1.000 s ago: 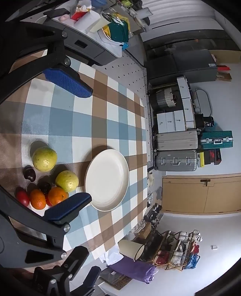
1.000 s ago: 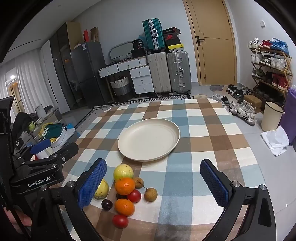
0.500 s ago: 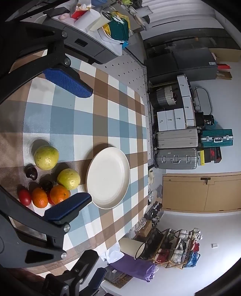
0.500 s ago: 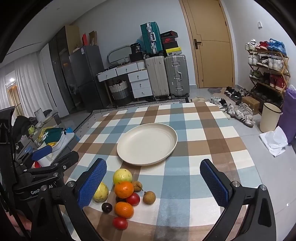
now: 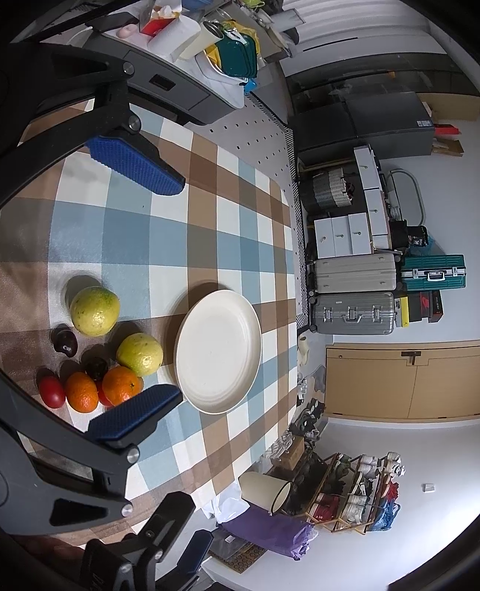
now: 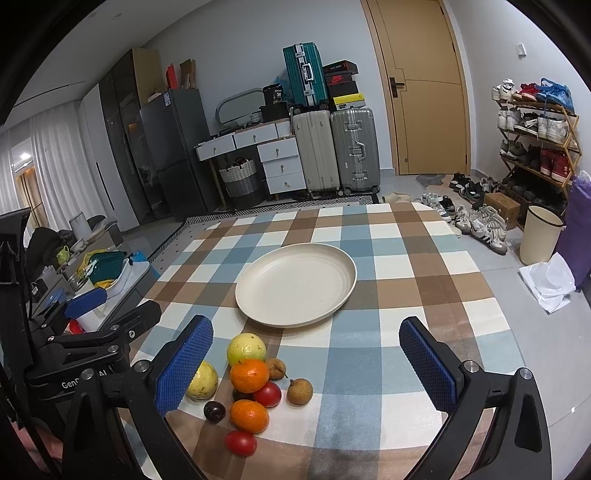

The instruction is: Organize fruits

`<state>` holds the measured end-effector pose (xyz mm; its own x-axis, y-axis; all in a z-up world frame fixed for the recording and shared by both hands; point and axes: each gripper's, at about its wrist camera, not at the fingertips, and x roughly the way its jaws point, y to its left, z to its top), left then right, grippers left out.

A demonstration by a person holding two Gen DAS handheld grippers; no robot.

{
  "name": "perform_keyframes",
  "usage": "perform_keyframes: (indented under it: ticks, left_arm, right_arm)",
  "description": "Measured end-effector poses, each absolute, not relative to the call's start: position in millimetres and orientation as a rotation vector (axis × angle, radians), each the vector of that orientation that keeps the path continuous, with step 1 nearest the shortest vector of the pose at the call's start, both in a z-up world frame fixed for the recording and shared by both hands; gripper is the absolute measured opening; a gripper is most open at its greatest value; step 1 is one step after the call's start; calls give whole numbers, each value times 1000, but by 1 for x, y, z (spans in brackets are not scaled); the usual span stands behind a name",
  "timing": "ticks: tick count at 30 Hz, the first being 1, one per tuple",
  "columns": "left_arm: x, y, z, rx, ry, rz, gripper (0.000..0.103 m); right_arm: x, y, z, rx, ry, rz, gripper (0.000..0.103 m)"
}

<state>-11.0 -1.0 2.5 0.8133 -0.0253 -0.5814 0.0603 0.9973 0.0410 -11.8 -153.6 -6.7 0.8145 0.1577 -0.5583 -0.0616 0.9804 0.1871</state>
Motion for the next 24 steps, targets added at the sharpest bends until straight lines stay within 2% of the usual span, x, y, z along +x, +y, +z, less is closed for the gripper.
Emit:
perform_keyframes:
  ticks: [24]
  left_arm:
    - [-16, -4, 5, 63, 621, -50, 102]
  right_arm:
    - [-14, -151, -9, 157, 612, 123, 103]
